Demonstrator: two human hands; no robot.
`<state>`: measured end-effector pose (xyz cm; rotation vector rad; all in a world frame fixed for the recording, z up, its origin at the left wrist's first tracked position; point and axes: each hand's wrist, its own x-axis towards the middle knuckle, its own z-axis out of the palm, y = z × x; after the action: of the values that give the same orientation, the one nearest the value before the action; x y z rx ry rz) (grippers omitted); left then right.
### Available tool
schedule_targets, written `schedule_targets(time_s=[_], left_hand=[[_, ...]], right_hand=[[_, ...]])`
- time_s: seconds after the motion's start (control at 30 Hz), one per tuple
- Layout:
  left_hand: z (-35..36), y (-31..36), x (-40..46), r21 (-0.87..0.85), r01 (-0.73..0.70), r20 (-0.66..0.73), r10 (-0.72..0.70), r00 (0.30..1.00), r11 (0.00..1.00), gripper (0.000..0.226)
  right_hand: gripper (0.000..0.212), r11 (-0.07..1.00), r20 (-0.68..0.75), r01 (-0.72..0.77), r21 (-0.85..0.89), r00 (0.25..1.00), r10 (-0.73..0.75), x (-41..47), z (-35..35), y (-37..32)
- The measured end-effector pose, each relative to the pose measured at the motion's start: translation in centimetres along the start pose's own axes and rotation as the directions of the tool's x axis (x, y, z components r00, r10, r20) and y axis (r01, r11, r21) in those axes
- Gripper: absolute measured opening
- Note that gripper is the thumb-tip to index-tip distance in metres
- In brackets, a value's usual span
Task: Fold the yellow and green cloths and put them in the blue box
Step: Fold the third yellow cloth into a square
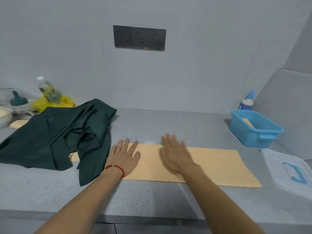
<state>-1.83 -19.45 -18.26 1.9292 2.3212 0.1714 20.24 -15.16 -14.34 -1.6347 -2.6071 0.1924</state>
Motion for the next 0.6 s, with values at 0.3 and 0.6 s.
schedule_targets(time_s=[0.3, 0.6], left_hand=[[0.3, -0.9, 0.4, 0.017, 0.022, -0.013, -0.022, 1.0, 1.0, 0.061], [0.7, -0.5, 0.4, 0.004, 0.013, -0.001, -0.013, 1.0, 1.0, 0.061]], right_hand=[[0.067, 0.958, -0.002, -0.28, 0.064, 0.96, 0.281, -2.8, 2.8, 10.2], [0.063, 0.901, -0.031, -0.392, -0.188, 0.919, 0.393, -4.5, -1.1, 16.0]])
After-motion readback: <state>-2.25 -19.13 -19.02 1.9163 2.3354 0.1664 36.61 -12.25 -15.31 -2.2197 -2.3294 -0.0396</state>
